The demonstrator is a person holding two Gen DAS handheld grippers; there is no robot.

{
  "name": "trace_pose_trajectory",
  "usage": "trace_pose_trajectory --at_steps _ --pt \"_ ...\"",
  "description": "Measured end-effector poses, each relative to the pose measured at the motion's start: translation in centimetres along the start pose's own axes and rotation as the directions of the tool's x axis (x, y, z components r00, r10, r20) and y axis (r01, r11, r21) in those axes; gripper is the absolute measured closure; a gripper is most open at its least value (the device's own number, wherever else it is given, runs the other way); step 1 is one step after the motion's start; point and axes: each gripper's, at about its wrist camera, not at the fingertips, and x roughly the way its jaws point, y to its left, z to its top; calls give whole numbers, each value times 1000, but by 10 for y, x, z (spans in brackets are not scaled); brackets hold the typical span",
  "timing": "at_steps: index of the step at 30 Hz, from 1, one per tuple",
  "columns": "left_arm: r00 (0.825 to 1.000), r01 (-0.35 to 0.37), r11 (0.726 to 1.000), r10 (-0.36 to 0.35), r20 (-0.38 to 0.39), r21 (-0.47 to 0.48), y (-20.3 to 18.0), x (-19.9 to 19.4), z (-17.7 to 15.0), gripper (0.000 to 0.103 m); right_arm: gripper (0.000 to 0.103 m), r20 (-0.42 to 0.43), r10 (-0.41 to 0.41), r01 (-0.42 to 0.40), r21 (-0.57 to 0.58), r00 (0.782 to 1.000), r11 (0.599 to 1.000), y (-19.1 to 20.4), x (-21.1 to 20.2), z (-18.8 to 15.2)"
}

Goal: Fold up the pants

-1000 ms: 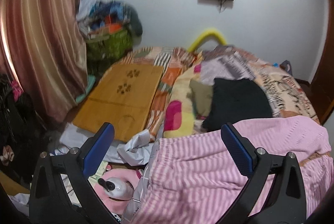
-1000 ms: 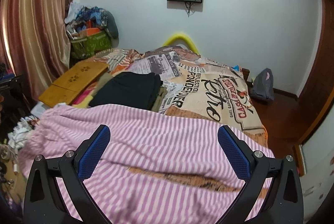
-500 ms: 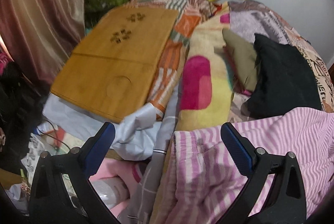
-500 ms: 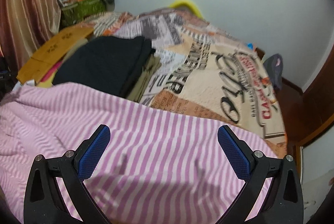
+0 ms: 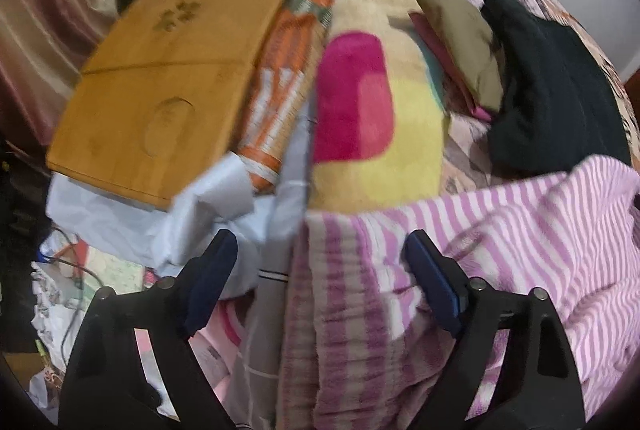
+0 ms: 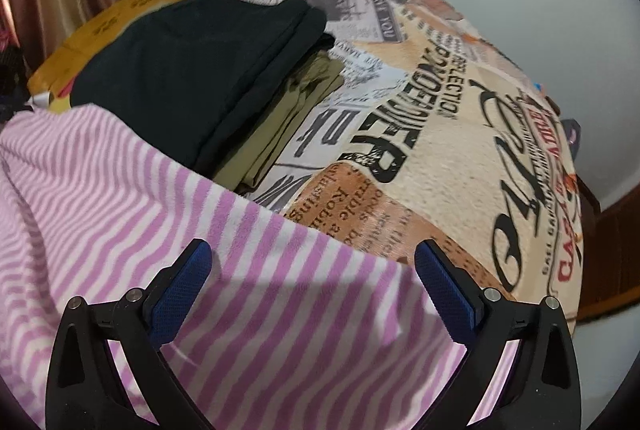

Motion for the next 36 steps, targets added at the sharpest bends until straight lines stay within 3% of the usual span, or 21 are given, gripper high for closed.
trace_pose_trajectory --at_steps 4,7,9,13,17,22,25,29,32,36 --pt "1000 11 1000 -11 -9 -8 0 4 0 24 12 -47 16 -17 -26 999 1000 1 13 -1" --pt "1000 24 1000 -24 2 -13 -3 4 2 37 20 -35 33 -34 -35 999 999 1 12 -3" --pt "999 35 999 -35 9 -1 -7 3 2 54 33 -33 54 -55 -43 998 998 2 10 -4" --pt "999 -32 997 29 43 70 -20 -4 -1 62 59 -36 78 -80 -56 996 995 7 6 -4" --pt "993 -79 991 69 94 111 -26 -19 -3 69 95 -28 45 -46 -64 999 997 8 1 -5" --pt "986 -92 987 71 151 133 -23 -43 -1 71 97 -5 47 -47 -28 999 999 1 -6 -6" --pt "976 -105 991 86 200 85 -12 -63 7 73 98 25 28 -28 -15 999 1000 1 -13 -5" --pt "972 -61 998 55 228 18 -4 -81 26 76 98 102 -24 23 9 995 1000 0 -27 2" --pt "963 -105 994 92 254 39 -13 -89 29 77 98 129 -57 54 24 990 998 -1 -36 8" --pt "951 -113 993 95 296 42 -14 -107 21 77 98 177 -61 55 39 982 998 -2 -59 9"
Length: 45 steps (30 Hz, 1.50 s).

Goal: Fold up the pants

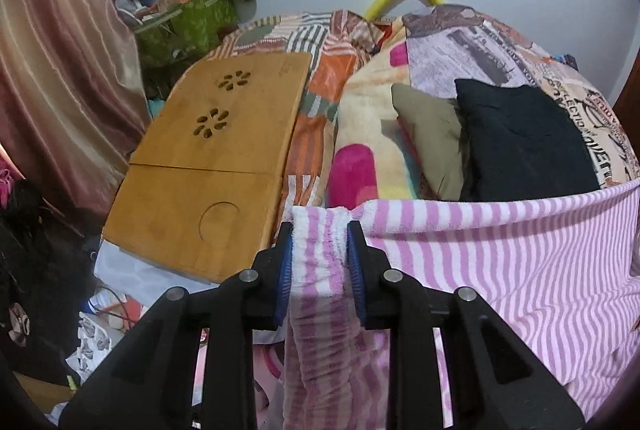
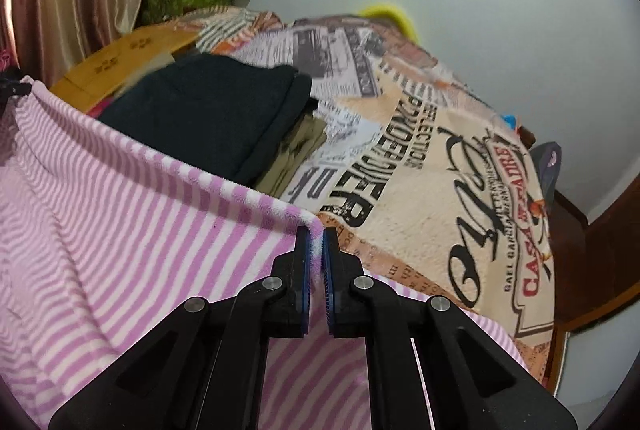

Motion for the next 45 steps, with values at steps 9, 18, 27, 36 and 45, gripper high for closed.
trace_pose_trajectory --at_steps 9,18,27,36,45 --pt "995 19 1000 -19 99 -2 9 -75 -25 78 98 86 14 -16 23 996 1000 11 -72 -13" --pt "989 27 999 -31 147 32 10 -140 -75 78 98 133 31 -41 76 991 996 28 -141 -54" --pt "989 33 998 -40 144 50 4 -175 -139 78 98 159 55 -78 140 986 987 52 -193 -112" --pt "991 54 998 -56 123 17 7 -189 -200 78 98 154 102 -132 205 983 970 73 -220 -166" --pt "999 27 999 -28 29 18 9 -159 -259 78 98 82 123 -138 223 989 965 92 -209 -212"
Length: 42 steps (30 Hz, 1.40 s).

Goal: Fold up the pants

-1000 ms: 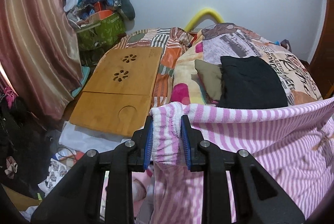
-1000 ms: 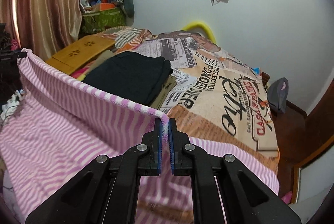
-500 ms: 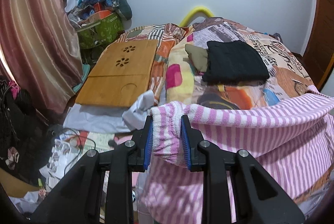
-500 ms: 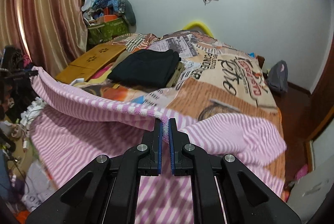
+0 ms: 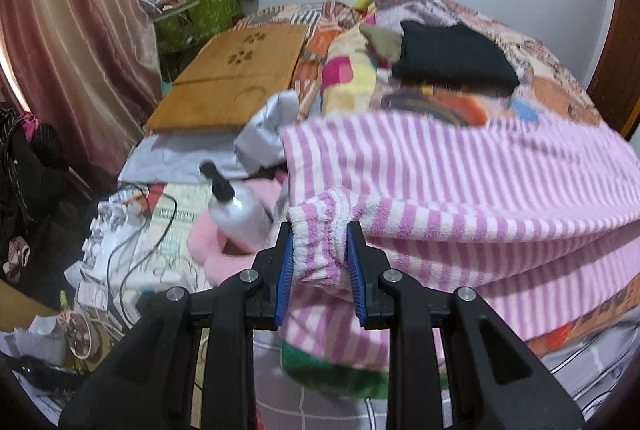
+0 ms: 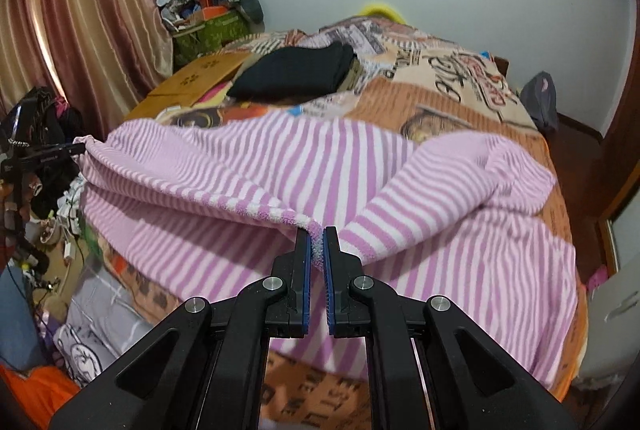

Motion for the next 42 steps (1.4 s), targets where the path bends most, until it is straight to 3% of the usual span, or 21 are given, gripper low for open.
trace_pose_trajectory --at_steps 8,13,18,23,27,30,36,42 --pt "998 -27 1000 28 -60 4 -1 17 -33 73 97 -79 1 1 21 997 1000 4 16 -32" --pt "996 -30 1000 29 -79 -2 -4 10 -34 64 94 -79 17 -14 45 997 999 2 14 -35" --pt "997 -17 1000 19 -74 23 -13 -15 -21 61 73 -95 14 -9 60 995 998 -5 3 -39" --pt "1000 -27 998 27 0 61 -30 -48 2 51 70 -64 0 6 94 998 996 -26 -19 -40" --pt "999 -14 999 12 42 47 -47 -61 28 45 65 -19 -76 78 138 997 987 -65 -43 -37" --pt "999 -37 999 36 41 32 -57 -48 44 43 63 6 -166 163 179 986 970 -103 -57 -33" --pt "993 -105 993 101 -67 -54 -52 11 51 43 63 -53 -272 276 274 961 921 -190 -44 -27" --pt "961 -210 967 177 -210 -146 -30 68 25 43 63 -175 -270 317 368 947 874 -269 6 -37"
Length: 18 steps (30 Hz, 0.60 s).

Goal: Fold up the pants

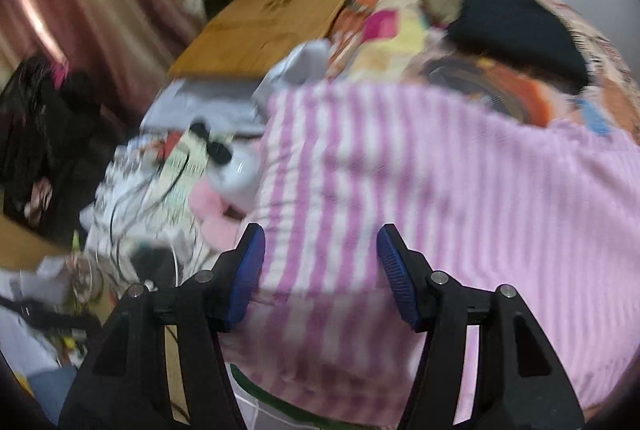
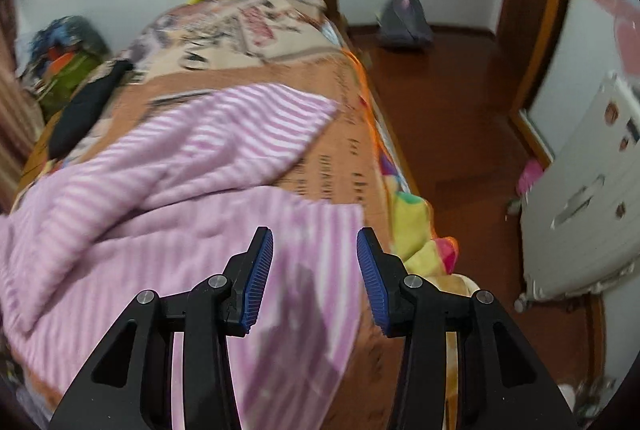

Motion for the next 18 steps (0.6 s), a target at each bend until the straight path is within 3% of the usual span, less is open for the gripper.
trace_pose_trajectory --at_steps 7,9,12,16,18 --pt "999 -41 999 42 7 -13 -3 12 -9 40 64 -105 14 -12 26 994 1000 -14 59 8" --pt "999 -45 999 45 -1 -24 -3 14 -8 38 77 -87 18 -17 9 996 1000 -14 62 7" --pt "999 -34 998 34 -10 -54 2 16 -7 36 89 -67 0 -4 -53 998 999 -7 58 8" --pt "999 -30 997 29 -16 -74 5 17 -8 32 93 2 -128 127 -156 992 980 -1 57 13" --pt "999 -29 997 27 -19 -77 6 17 -8 31 93 1 -125 124 -124 992 984 -14 59 20"
